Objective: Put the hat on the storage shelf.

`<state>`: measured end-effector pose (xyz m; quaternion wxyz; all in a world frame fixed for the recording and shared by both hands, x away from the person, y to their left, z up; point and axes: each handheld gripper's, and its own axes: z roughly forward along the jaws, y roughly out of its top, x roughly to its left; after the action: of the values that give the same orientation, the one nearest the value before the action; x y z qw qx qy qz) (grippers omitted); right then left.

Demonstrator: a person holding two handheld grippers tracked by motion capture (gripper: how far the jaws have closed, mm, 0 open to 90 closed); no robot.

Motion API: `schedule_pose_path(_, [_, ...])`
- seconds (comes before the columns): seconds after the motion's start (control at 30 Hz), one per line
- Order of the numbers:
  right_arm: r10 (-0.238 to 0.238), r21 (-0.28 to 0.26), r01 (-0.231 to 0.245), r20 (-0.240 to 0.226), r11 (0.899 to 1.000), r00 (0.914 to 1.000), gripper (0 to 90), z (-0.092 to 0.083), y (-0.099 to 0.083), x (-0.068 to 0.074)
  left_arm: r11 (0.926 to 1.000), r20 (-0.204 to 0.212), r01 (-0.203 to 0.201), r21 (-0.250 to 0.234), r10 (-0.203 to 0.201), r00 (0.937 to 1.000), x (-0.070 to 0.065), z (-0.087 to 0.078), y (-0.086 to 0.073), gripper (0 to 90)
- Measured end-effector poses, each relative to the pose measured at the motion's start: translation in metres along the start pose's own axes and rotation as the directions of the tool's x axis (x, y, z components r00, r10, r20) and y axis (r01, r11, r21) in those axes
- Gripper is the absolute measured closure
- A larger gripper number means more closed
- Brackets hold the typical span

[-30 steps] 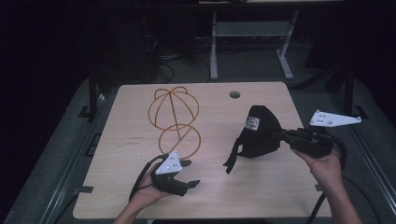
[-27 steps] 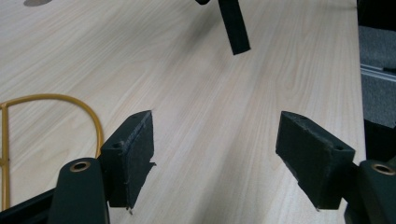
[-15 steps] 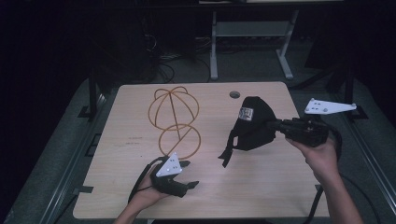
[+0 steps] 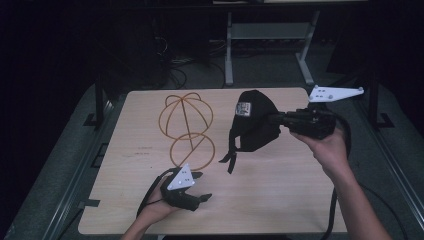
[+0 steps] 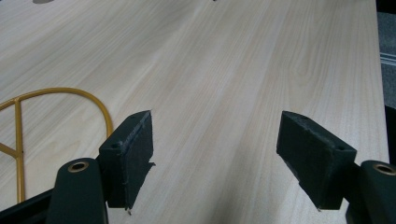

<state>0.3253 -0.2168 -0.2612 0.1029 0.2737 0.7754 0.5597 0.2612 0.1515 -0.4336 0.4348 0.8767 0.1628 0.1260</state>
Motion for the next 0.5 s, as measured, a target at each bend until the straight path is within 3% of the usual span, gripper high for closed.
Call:
schedule_pose_path(0.3, [-0.044,0.017,0.045,-0.051,0.999,0.9977,85.9,0.028,0.034,0.007,0.9997,0.018,0.006,0.022,-0.006,0.9998,-0.001,0.003,-0.002,27.0])
schedule_pose_path(0.5, [-0.065,0.018,0.066,-0.067,0.998,0.9956,85.8,0.04,0.049,0.01,0.9996,0.001,0.007,0.028,-0.007,1.0,-0.002,0.003,-0.002,27.1])
